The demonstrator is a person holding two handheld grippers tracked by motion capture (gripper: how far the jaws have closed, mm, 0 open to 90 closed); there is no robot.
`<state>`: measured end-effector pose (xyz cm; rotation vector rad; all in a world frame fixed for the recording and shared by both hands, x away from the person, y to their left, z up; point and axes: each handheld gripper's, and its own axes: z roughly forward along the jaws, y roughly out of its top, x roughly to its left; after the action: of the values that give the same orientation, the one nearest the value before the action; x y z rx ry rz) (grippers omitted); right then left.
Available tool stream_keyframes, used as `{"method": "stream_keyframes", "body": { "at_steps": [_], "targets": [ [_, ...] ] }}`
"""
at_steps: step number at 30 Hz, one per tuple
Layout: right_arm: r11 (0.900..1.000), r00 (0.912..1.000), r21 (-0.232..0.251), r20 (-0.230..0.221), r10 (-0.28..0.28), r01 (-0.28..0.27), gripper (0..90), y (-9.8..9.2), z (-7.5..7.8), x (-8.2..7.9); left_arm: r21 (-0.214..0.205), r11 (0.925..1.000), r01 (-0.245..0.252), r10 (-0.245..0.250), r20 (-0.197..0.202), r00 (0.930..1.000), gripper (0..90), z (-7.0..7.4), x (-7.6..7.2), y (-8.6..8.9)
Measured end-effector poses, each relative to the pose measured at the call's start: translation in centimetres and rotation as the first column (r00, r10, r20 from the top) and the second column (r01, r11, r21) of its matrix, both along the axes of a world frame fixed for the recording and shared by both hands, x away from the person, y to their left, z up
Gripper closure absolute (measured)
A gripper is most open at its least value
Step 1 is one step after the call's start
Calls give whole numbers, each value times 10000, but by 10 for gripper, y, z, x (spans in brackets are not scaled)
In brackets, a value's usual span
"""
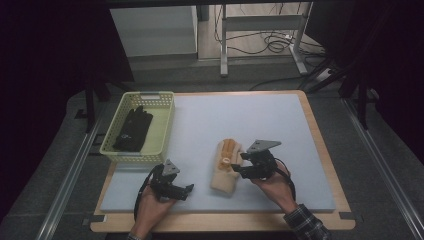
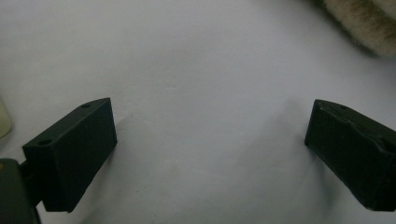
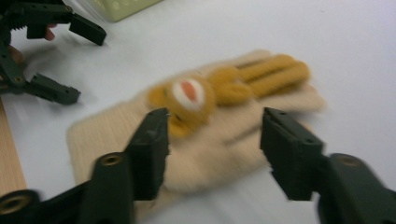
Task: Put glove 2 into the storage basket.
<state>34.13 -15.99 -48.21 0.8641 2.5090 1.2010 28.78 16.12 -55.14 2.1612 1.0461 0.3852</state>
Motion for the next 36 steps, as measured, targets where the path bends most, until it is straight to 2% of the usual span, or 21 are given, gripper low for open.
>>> {"method": "stream_keyframes", "body": {
  "at_steps": [3,5,10,15,18,22,36],
  "targets": [
    [9998,10000,-181,23,-82,82,635,-14,-5,-4,-6,10000,-1,1,-1,10000,25,0,0,0],
    [9997,9999,-230,-110,85,-87,743,-20,-11,-8,-5,10000,-3,3,-3,10000,25,0,0,0],
    [9992,9982,-207,-509,329,-340,877,-22,-27,-15,-3,10000,-2,2,0,10000,25,0,0,0],
    [9976,9955,-455,-810,488,-526,886,-12,-42,-16,-10,10000,-4,4,3,10000,25,0,0,0],
    [9967,9961,-586,-708,521,-563,886,-3,-47,-16,-8,10000,-2,3,3,10000,26,0,0,0],
    [9955,9970,-730,-522,568,-605,887,7,-48,-14,-10,10000,-4,4,3,10000,26,0,0,0],
    [9954,9976,-708,-309,620,-640,887,42,-51,-2,-1,10000,-2,2,-6,10000,25,0,0,0]
  ]
}}
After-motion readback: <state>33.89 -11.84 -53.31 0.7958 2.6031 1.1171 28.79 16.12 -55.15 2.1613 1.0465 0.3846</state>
